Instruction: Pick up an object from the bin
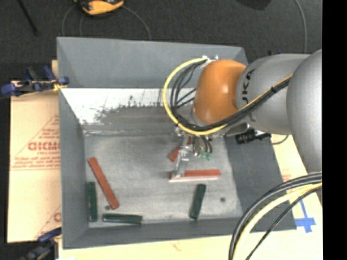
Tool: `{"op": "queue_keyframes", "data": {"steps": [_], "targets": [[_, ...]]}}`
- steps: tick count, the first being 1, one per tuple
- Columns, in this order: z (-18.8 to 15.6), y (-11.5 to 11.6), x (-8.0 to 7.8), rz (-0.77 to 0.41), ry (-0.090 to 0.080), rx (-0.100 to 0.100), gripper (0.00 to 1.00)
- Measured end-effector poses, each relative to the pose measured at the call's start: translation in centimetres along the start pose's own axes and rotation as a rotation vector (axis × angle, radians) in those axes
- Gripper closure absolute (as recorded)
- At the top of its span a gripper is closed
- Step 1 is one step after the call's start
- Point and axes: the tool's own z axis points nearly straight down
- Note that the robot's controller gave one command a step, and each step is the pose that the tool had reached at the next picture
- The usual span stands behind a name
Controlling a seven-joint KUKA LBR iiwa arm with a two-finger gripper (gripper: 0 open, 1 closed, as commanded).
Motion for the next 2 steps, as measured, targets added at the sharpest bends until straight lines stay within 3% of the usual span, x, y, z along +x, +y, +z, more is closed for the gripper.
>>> {"op": "queue_keyframes", "data": {"steps": [1,2], "targets": [[2.61,-2.6,-0.14,0.264,-0.002,-0.002,1.0],[2.61,-2.61,-0.14,0.265,-0.002,-0.002,1.0]]}}
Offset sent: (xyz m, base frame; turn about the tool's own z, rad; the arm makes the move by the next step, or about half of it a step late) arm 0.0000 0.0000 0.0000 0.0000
